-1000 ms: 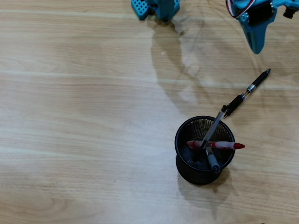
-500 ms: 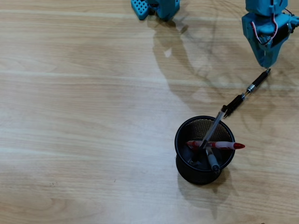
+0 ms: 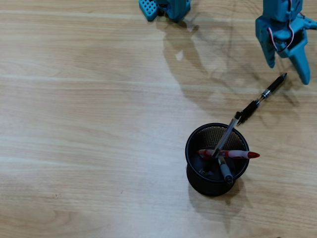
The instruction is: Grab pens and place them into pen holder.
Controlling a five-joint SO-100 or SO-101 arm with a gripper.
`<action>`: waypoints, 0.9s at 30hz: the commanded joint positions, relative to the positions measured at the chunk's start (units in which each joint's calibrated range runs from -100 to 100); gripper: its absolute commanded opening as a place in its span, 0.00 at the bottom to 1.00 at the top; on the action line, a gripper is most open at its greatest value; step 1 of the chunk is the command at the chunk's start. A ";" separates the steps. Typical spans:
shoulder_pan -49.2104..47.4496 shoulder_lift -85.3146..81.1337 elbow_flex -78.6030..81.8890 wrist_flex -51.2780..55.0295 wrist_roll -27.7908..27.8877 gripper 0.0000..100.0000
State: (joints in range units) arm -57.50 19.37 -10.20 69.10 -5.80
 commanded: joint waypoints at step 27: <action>-0.16 11.58 -2.19 6.67 -1.95 0.09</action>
State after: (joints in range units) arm -57.41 31.69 -12.07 74.97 -7.36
